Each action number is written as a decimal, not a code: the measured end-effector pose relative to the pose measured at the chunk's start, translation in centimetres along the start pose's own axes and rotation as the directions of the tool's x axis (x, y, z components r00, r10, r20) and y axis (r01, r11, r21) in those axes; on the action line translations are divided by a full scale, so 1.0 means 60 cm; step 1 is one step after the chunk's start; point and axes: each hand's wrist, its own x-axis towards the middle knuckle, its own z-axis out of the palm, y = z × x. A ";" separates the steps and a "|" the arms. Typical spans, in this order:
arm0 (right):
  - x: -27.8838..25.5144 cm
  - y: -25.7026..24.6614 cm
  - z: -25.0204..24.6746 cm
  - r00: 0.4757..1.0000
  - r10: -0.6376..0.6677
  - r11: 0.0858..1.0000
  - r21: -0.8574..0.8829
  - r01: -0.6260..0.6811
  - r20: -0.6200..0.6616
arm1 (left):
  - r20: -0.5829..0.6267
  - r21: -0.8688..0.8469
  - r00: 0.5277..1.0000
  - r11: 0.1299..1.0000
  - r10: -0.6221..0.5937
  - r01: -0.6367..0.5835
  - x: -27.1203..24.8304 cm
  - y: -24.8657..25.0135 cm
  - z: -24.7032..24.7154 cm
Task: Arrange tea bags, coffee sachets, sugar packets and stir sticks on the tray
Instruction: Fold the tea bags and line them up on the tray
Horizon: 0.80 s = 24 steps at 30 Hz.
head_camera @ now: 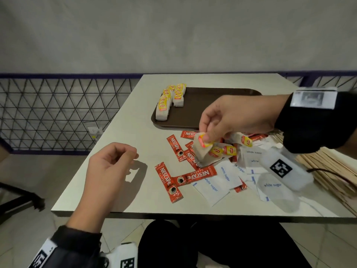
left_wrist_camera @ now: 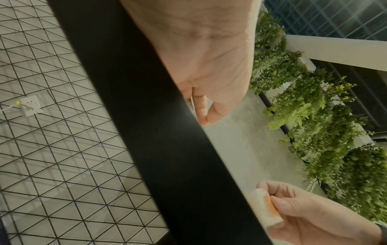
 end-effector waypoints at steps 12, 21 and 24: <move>-0.002 0.033 0.047 0.977 0.176 0.963 -0.185 -0.197 -0.123 | -0.004 -0.001 1.000 1.000 0.020 -0.020 -0.005 0.000 -0.004; 0.003 0.022 0.060 0.974 0.134 0.863 -0.462 -0.204 -0.181 | -0.019 0.008 0.999 0.999 0.042 -0.042 -0.009 0.000 -0.005; 0.003 0.019 0.065 0.979 0.111 0.849 -0.496 -0.183 -0.170 | -0.016 0.024 0.998 0.998 0.064 -0.063 -0.010 0.001 -0.005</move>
